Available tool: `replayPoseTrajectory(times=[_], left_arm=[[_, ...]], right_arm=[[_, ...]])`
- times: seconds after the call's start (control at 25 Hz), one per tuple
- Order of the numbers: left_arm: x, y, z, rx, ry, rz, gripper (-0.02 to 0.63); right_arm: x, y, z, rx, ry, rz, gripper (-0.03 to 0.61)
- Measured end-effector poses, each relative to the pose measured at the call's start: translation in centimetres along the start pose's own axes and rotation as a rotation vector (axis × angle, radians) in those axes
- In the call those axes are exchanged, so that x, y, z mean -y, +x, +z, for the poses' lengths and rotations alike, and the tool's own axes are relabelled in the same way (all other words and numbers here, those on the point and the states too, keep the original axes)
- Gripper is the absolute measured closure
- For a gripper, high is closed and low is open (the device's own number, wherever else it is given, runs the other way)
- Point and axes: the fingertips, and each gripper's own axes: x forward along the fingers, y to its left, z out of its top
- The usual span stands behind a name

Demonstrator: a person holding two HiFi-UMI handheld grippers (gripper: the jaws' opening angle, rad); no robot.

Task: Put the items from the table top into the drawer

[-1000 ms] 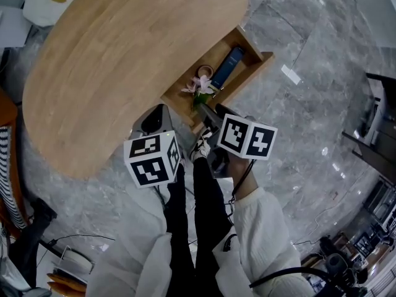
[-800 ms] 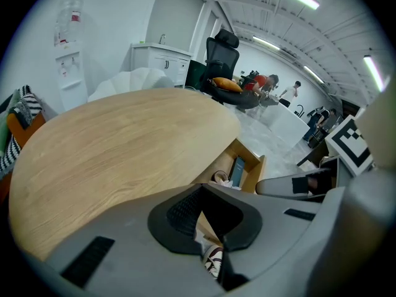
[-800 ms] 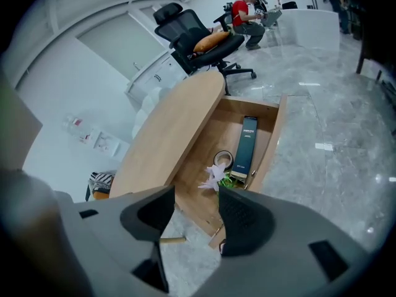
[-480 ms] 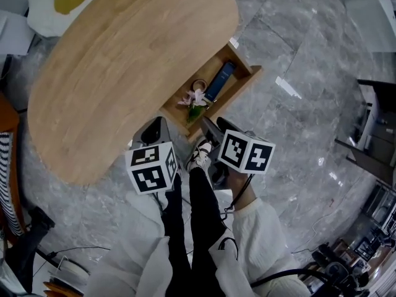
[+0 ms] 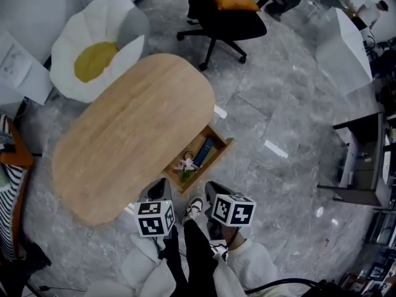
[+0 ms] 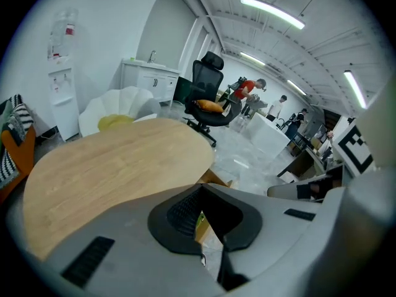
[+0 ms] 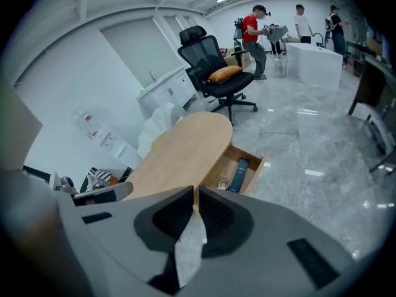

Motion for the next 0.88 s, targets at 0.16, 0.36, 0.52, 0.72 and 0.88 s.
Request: replayPoseTrajectory(times=[0.16, 0.36, 0.52, 0.72, 0.88], left_arm=[[2.3, -2.8, 4.5, 0.069, 0.032, -0.033, 0.619], [5.2, -6.9, 8.0, 0.118, 0.055, -0.069, 0.62], [6.4, -9.6, 9.8, 0.17, 0.064, -0.087, 0.62], [7.9, -12.3, 14.1, 0.282, 0.11, -0.102, 0.62], [8.1, -14.1, 16.8, 0.348, 0.131, -0.107, 0.619]], right_arm=[[-1.3, -3.1, 3.4, 0.064, 0.006, 0.033, 0.507], [-3.8, -7.6, 5.7, 0.125, -0.031, 0.066, 0.512], [-5.9, -10.2, 6.8, 0.173, -0.1, 0.078, 0.514], [-7.3, -13.6, 10.6, 0.296, -0.173, 0.07, 0.514], [-8.1, -15.6, 12.8, 0.36, -0.192, 0.053, 0.514]])
